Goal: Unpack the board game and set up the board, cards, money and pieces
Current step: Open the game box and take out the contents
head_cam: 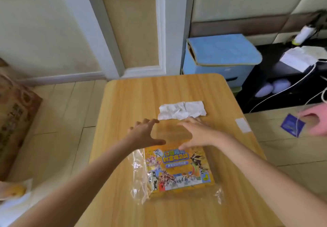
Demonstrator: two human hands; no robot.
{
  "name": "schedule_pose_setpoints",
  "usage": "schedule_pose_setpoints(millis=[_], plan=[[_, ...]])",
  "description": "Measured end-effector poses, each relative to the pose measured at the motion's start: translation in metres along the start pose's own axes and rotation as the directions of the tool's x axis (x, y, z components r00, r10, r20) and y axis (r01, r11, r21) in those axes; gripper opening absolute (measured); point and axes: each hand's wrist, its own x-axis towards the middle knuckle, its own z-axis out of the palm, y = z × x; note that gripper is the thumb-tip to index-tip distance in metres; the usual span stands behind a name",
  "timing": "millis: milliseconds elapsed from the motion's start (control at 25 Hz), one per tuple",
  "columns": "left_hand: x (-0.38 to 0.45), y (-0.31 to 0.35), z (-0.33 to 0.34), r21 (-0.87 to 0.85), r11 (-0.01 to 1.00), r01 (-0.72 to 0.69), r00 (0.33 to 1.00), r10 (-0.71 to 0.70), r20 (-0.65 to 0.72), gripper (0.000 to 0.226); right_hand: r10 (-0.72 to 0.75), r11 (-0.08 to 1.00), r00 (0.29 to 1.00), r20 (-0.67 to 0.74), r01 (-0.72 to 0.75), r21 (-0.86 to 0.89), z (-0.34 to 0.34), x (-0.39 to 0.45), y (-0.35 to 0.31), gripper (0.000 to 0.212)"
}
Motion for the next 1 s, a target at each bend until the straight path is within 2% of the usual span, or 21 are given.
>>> schedule_pose_setpoints(millis=[80,120,200,320,360,440,520,560,600,680,720,800,880,960,1000], plan=[[0.018,-0.006,0.015,-0.064,0.998,-0.007,0.998,0.011,0.059,0.071,-0.040,0.998,0.991,0.126,0.045,-0.041,0.005,0.033,0.001,0.083],[0.027,-0.012,0.023,-0.085,0.996,-0.034,0.996,0.041,0.079,0.064,-0.040,0.997,0.976,0.215,0.053,-0.051,0.007,0.049,-0.001,0.078],[0.036,-0.024,0.029,-0.113,0.991,-0.073,0.995,0.080,0.065,0.048,-0.051,0.996,0.954,0.296,0.069,-0.051,0.012,0.073,-0.009,0.061],[0.031,-0.043,0.026,-0.160,0.986,-0.053,0.990,0.073,0.118,0.032,-0.180,0.983,0.954,0.241,0.179,0.024,0.015,0.087,-0.018,0.021],[0.024,-0.047,0.022,-0.225,0.974,-0.019,0.986,0.056,0.156,0.030,-0.211,0.977,0.959,0.188,0.210,0.028,0.011,0.087,-0.022,0.015],[0.001,-0.053,0.018,-0.361,0.931,0.052,0.981,0.020,0.193,0.034,-0.232,0.972,0.972,0.041,0.233,-0.021,0.008,0.078,-0.034,0.016],[-0.027,-0.057,0.019,-0.457,0.882,0.110,0.975,-0.007,0.222,0.037,-0.244,0.968,0.957,-0.159,0.230,-0.102,0.017,0.065,-0.048,0.006],[-0.041,-0.059,0.023,-0.495,0.859,0.130,0.976,-0.022,0.218,0.033,-0.251,0.964,0.921,-0.298,0.209,-0.164,0.026,0.057,-0.052,0.012],[-0.054,-0.059,0.031,-0.530,0.837,0.138,0.982,-0.044,0.185,0.024,-0.253,0.964,0.855,-0.453,0.182,-0.195,0.039,0.045,-0.053,0.021],[-0.078,-0.060,0.053,-0.631,0.763,0.141,0.989,-0.136,0.057,0.007,-0.181,0.980,0.711,-0.680,0.192,-0.061,0.066,0.009,-0.045,0.028],[-0.089,-0.059,0.067,-0.698,0.703,0.137,0.982,-0.189,0.002,0.010,-0.111,0.983,0.674,-0.730,0.185,0.021,0.080,-0.010,-0.036,0.025],[-0.105,-0.054,0.095,-0.772,0.628,0.100,0.961,-0.260,-0.088,0.017,0.065,0.990,0.716,-0.695,0.041,0.135,0.114,-0.038,-0.012,0.018],[-0.117,-0.040,0.117,-0.812,0.582,0.048,0.933,-0.317,-0.173,0.020,0.205,0.960,0.816,-0.540,-0.059,0.275,0.151,-0.055,-0.001,0.036],[-0.130,-0.023,0.130,-0.850,0.526,0.024,0.914,-0.356,-0.195,0.020,0.241,0.906,0.857,-0.455,-0.030,0.423,0.174,-0.058,-0.001,0.045],[-0.137,-0.015,0.134,-0.845,0.534,0.036,0.917,-0.353,-0.184,0.020,0.252,0.887,0.855,-0.454,-0.016,0.462,0.180,-0.055,-0.003,0.044]])
